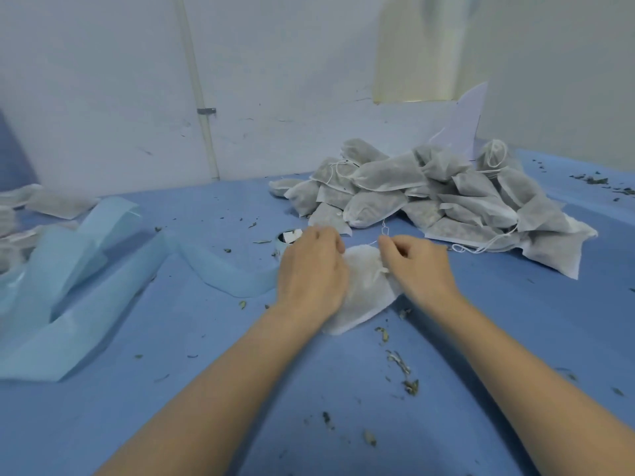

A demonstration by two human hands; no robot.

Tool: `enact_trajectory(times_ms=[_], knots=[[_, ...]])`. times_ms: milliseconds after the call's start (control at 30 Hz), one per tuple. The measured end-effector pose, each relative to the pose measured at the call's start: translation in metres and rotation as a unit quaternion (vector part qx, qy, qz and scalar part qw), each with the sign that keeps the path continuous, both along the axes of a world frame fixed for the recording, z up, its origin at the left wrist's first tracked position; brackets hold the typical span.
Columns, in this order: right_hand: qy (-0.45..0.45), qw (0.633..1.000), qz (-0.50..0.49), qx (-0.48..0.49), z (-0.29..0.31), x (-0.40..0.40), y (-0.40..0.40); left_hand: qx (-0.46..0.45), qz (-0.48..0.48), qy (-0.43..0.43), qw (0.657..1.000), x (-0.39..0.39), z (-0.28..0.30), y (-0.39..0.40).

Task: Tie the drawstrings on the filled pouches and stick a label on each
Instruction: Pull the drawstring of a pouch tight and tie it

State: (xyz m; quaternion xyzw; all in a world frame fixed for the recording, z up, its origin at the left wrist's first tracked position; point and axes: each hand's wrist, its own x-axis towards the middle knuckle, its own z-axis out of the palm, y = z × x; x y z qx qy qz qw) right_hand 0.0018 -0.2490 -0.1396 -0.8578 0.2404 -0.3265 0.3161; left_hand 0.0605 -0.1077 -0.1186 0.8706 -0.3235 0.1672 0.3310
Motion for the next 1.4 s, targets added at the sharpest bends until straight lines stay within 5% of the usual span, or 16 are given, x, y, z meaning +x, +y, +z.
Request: enact_trajectory(times_ms=[100, 233, 400, 533, 667, 800, 933, 1167, 1267, 1400], knots=[[-0.018, 1.0, 0.01, 0.006, 0.002, 0.004, 0.01, 0.076, -0.064, -0.127, 0.987, -0.01, -0.001, -0.005], [-0.066, 0.995, 0.036, 0.065, 0.003, 0.005, 0.016, 0.063, -0.173, 0.007, 0.983, -0.017, -0.003, -0.017], [-0.091, 0.976, 0.07, 0.183, 0.001, 0.0, 0.014, 0.033, -0.14, 0.009, 0.99, -0.012, -0.013, -0.022], [-0.092, 0.988, 0.04, 0.115, 0.003, -0.002, 0.003, 0.085, -0.076, -0.025, 0.993, -0.003, -0.014, -0.019], [-0.124, 0.98, 0.042, 0.148, 0.005, -0.002, 0.001, 0.147, -0.067, -0.086, 0.983, 0.0, -0.014, -0.016], [-0.122, 0.975, 0.069, 0.174, 0.004, 0.0, 0.004, 0.093, -0.11, -0.102, 0.984, 0.0, -0.015, -0.02], [-0.11, 0.975, 0.076, 0.177, 0.005, 0.001, 0.004, 0.057, -0.176, -0.013, 0.983, -0.006, -0.012, -0.02], [-0.039, 0.984, 0.044, 0.168, 0.018, -0.012, -0.01, 0.025, -0.173, 0.003, 0.985, -0.005, -0.008, -0.017], [-0.032, 0.939, 0.088, 0.33, 0.025, -0.013, -0.007, -0.028, -0.156, 0.025, 0.987, -0.004, -0.01, -0.021], [-0.088, 0.776, 0.188, 0.595, 0.026, -0.01, -0.004, -0.15, -0.121, 0.14, 0.971, -0.008, -0.011, -0.024]])
